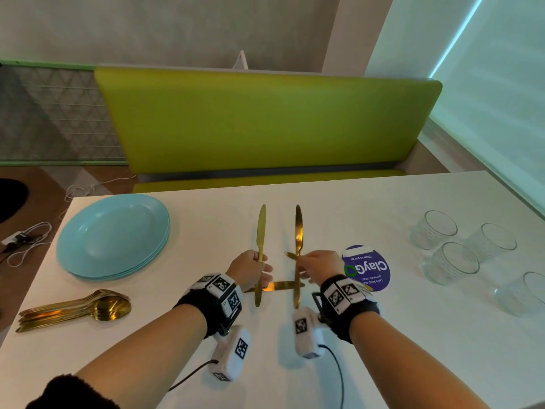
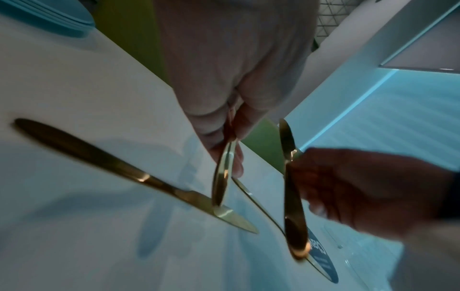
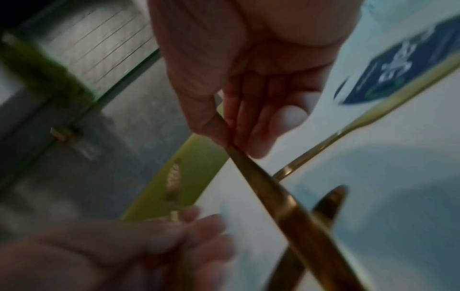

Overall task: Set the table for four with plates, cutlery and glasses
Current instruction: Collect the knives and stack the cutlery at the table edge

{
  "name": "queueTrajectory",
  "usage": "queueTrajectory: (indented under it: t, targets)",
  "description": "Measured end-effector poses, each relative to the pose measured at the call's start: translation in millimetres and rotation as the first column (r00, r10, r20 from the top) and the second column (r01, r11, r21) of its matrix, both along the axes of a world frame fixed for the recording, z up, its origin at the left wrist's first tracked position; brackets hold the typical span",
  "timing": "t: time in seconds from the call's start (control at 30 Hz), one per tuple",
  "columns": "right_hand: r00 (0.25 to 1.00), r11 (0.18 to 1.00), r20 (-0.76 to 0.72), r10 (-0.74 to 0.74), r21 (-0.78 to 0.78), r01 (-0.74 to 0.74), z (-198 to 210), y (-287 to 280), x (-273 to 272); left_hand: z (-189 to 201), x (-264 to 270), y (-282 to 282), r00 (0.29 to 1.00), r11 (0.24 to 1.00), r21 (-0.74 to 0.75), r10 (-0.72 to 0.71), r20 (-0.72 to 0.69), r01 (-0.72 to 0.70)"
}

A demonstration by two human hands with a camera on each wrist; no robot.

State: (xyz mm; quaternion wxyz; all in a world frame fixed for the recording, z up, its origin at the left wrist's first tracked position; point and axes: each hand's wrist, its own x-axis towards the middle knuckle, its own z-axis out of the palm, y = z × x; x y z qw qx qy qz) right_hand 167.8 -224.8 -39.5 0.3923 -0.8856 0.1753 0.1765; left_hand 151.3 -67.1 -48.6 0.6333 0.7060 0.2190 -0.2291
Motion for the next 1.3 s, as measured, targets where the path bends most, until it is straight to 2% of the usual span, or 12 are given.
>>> queueTrajectory:
  t: [0.1, 0.17, 0.3, 0.4, 0.57, 0.7, 0.77, 0.83, 0.9, 1.0, 1.13, 1.3]
  targets:
    - [0.994, 0.971, -0.09, -0.066, 0.224, 0.085, 2.9, 23.0, 7.2, -1.1, 0.7, -8.4, 0.998, 0.994, 0.091, -0.065, 0.022, 0.062]
    - [0.992, 0.971, -0.117, -0.043, 0.23, 0.069, 2.9, 33.9, 10.0, -1.3, 2.4, -10.1, 0.992, 0.98, 0.166, -0.12, 0.037, 0.112]
    - [0.992, 0.977, -0.124, -0.005, 0.21, 0.031, -2.9, 40.5, 11.1, 0.3, 3.6, -10.8, 0.983, 0.975, 0.134, -0.182, 0.038, 0.175]
    - [0.995, 0.96, -0.1, 0.001, 0.277, 0.027, -6.9, 40.8, 9.8, 0.1, 3.7, -10.9, 0.982, 0.98, 0.089, -0.183, 0.047, 0.179]
    - [0.997, 0.968, -0.068, 0.047, 0.249, -0.029, -6.3, 42.2, 11.5, -2.8, 3.6, -11.8, 0.984, 0.984, -0.032, -0.175, 0.031, 0.176]
    - [0.993, 0.963, -0.109, 0.043, 0.27, -0.012, -7.1, 42.6, 15.2, -8.7, 5.9, -8.6, 0.99, 0.99, 0.016, -0.139, 0.029, 0.139]
    - [0.997, 0.984, -0.066, 0.05, 0.176, -0.037, -6.9, 35.1, 21.4, -8.6, 9.0, -7.0, 0.993, 0.993, 0.034, -0.113, 0.029, 0.112]
    - [0.994, 0.994, -0.022, 0.109, -0.029, -0.109, -9.3, 20.5, 28.6, -6.2, 12.2, -4.1, 0.996, 0.994, 0.067, -0.084, 0.032, 0.082]
    - [0.978, 0.927, -0.061, 0.201, -0.309, -0.21, -13.8, 4.1, 33.1, -5.9, 15.7, 1.6, 0.997, 0.995, 0.081, -0.067, 0.047, 0.063]
    - [0.959, 0.799, -0.158, 0.234, -0.531, -0.282, -23.4, -18.6, 32.1, -7.0, 18.7, 11.3, 0.997, 0.994, 0.095, -0.064, 0.053, 0.059]
    - [0.928, 0.673, -0.239, 0.287, -0.639, -0.373, -35.7, -34.9, 29.9, -12.0, 21.8, 18.6, 0.997, 0.993, 0.1, -0.06, 0.052, 0.055]
    - [0.845, 0.516, -0.263, 0.466, -0.695, -0.501, -39.4, -43.3, 26.6, -13.9, 25.2, 18.0, 0.995, 0.989, 0.126, -0.084, 0.056, 0.076]
